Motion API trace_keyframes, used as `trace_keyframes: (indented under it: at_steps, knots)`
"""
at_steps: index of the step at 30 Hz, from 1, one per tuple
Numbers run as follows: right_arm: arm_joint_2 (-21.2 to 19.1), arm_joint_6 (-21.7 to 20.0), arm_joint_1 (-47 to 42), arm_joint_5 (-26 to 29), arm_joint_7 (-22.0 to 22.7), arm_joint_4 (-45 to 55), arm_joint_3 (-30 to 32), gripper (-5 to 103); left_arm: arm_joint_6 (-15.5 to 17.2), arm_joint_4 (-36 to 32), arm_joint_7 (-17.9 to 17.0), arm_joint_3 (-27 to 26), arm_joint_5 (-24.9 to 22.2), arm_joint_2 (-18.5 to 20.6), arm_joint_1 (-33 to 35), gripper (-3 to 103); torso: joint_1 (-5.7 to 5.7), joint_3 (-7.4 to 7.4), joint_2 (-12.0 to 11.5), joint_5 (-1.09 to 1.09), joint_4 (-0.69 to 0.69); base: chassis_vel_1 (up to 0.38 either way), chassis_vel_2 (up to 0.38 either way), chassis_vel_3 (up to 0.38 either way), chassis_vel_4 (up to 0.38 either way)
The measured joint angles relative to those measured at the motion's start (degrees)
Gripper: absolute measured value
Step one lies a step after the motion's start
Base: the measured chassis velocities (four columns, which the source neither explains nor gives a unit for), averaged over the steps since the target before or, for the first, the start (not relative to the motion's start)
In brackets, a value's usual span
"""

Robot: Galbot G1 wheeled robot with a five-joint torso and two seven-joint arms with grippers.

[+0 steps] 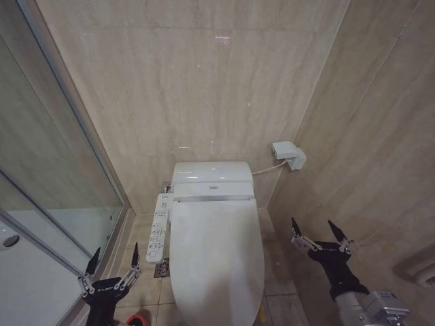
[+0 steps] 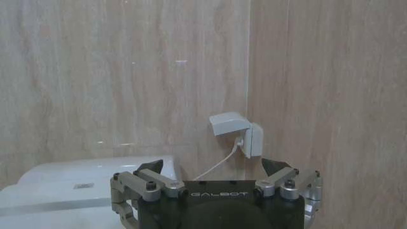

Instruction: Open the toilet lid, clean the toilet bowl with a toilet brush, close the toilet lid, and flush.

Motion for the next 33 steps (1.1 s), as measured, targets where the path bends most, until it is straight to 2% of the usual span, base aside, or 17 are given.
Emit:
trace_keyframes:
  at_steps: [4,5,12,20,25,33]
  knots:
    - [0.00,0.00,0.00,0.00,0.00,0.00,0.00,100,0.46,-1.35,-0.07,0.11,0.65,-0.08,0.52,93,0.00,0.00,0.00,0.00,0.00,0.000,0.000,0.000,0.000]
    - [0.00,0.00,0.00,0.00,0.00,0.00,0.00,100,0.52,-2.10,-0.07,0.09,0.65,-0.08,0.75,100,0.00,0.00,0.00,0.00,-0.01,0.000,0.000,0.000,0.000]
    - [0.00,0.00,0.00,0.00,0.00,0.00,0.00,100,0.69,-4.59,0.17,0.71,1.32,-0.08,2.46,100,0.00,0.00,0.00,0.00,0.00,0.000,0.000,0.000,0.000]
    - [0.00,0.00,0.00,0.00,0.00,0.00,0.00,100,-0.77,-5.37,1.32,1.04,2.82,0.33,3.38,100,0.00,0.00,0.00,0.00,0.00,0.000,0.000,0.000,0.000]
    - [0.00,0.00,0.00,0.00,0.00,0.00,0.00,100,-0.99,-5.61,-0.06,2.21,4.44,1.41,4.84,100,0.00,0.00,0.00,0.00,0.00,0.000,0.000,0.000,0.000]
    - [0.00,0.00,0.00,0.00,0.00,0.00,0.00,100,-1.16,-5.73,-0.32,2.37,4.84,2.72,5.43,100,0.00,0.00,0.00,0.00,-0.01,0.000,0.000,0.000,0.000]
